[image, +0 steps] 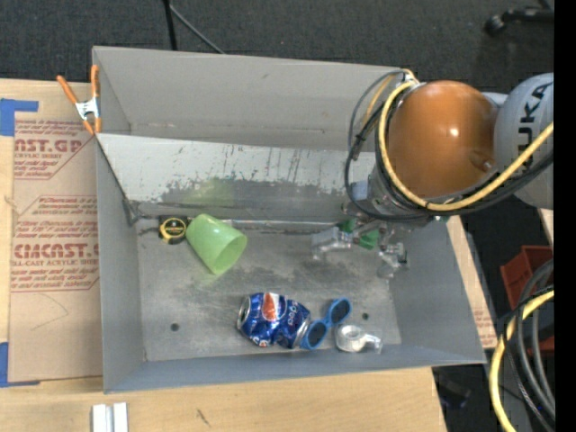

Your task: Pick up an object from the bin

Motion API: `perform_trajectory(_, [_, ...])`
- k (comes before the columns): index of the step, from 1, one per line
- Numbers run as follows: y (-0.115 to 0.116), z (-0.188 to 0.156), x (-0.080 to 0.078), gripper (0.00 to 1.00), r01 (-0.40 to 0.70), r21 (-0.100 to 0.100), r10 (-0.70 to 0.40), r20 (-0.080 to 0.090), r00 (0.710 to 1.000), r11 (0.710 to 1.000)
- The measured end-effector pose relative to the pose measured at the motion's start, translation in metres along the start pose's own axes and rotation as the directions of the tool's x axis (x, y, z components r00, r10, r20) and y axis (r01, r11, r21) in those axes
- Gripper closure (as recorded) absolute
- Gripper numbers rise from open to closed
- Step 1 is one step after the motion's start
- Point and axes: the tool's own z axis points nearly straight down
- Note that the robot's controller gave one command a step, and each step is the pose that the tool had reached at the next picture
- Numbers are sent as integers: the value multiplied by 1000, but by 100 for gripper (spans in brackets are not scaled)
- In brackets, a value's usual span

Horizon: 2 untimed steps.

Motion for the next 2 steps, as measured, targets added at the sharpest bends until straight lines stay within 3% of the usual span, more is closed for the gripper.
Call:
perform_trajectory(1, [2,81,78,0,-46,-8,46,-6,999,999])
perform_trajectory(2, [-13,107,57,0,-58,-2,58,0,998,998])
